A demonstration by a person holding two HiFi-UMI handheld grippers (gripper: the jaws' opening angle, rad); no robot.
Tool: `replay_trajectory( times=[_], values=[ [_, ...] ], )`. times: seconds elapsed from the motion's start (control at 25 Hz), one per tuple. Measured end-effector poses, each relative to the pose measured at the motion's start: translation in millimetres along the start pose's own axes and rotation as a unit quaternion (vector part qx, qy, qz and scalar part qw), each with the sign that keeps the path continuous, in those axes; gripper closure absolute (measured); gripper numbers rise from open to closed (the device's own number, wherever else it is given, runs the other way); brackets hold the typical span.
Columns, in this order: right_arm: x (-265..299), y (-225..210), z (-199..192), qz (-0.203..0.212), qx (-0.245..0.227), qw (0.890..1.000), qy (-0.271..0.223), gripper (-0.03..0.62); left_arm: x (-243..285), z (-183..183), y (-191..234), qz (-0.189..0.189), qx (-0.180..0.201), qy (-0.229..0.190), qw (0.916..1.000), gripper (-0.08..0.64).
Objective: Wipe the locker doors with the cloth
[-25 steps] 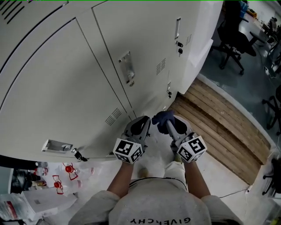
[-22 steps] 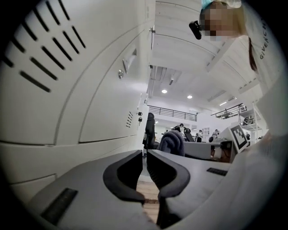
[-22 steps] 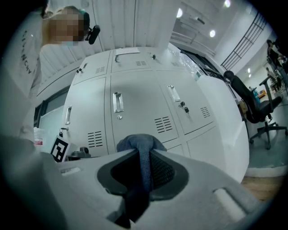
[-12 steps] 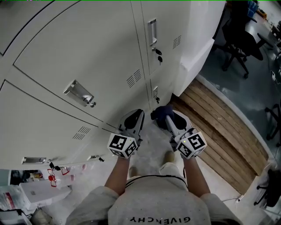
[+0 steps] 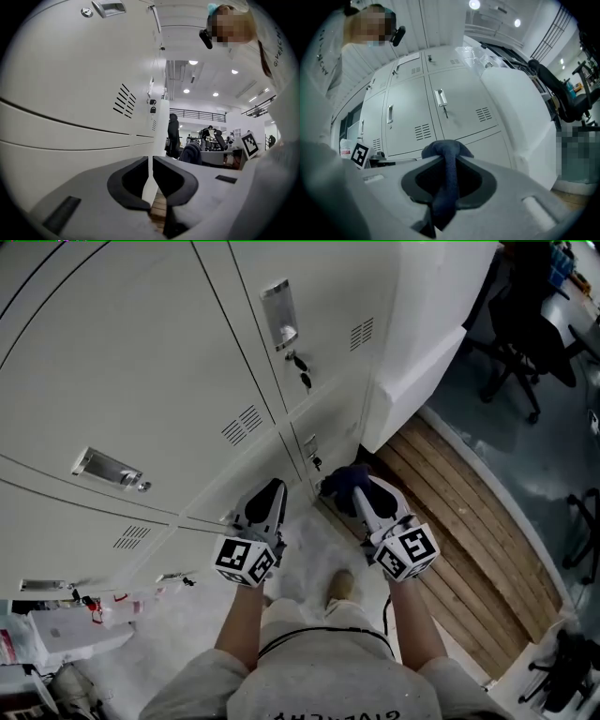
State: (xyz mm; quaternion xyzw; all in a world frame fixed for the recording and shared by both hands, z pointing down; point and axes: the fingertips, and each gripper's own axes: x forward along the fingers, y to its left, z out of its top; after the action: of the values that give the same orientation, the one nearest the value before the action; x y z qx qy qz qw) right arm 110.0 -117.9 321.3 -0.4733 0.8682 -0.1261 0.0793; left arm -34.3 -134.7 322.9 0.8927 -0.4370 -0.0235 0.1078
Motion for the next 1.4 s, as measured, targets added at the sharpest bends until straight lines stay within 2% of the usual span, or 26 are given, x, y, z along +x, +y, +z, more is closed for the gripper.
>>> replay_trajectory(
  times=[0.32, 0.48, 0.6, 0.76, 0.84, 1.16, 1.32, 1.4],
  values=[
    [36.2, -33.8, -16.9, 0.027, -0.005, 0.999, -0.019, 0.534, 1.4, -20.3, 17.1, 0.055, -0.001, -0.005, 0.9985, 0.534],
    [64.8, -46.4, -17.0, 0.027, -0.023, 0.998, -0.055, 0.532, 6.2, -30.8, 16.0, 0.056, 0.014, 0.005, 0.9983, 0.534],
    [89.9, -51.3, -13.3, 0.032, -0.061, 0.994, -0.086, 0.532, 20.0, -40.9, 20.8, 0.059, 0.023, -0.007, 0.9980, 0.534],
    [121.3, -27.8, -12.5, 0.084, -0.131, 0.982, -0.108, 0.531, 38.9, -54.2, 27.3, 0.059, 0.029, -0.010, 0.9978, 0.534],
    [134.8, -21.4, -14.1, 0.091, -0.157, 0.977, -0.114, 0.531, 47.1, -58.4, 26.8, 0.053, 0.031, -0.009, 0.9981, 0.534],
    [161.9, -30.5, -22.8, 0.068, -0.215, 0.966, -0.123, 0.531, 60.0, -70.4, 27.0, 0.034, 0.051, 0.014, 0.9980, 0.534],
    [167.8, -68.1, -21.1, 0.048, -0.178, 0.977, -0.109, 0.528, 67.7, -68.7, 29.7, 0.024, 0.046, 0.013, 0.9986, 0.534],
    [170.0, -86.9, -15.8, 0.035, -0.179, 0.977, -0.112, 0.528, 70.3, -68.9, 27.2, 0.015, 0.044, 0.014, 0.9988, 0.534]
  ],
)
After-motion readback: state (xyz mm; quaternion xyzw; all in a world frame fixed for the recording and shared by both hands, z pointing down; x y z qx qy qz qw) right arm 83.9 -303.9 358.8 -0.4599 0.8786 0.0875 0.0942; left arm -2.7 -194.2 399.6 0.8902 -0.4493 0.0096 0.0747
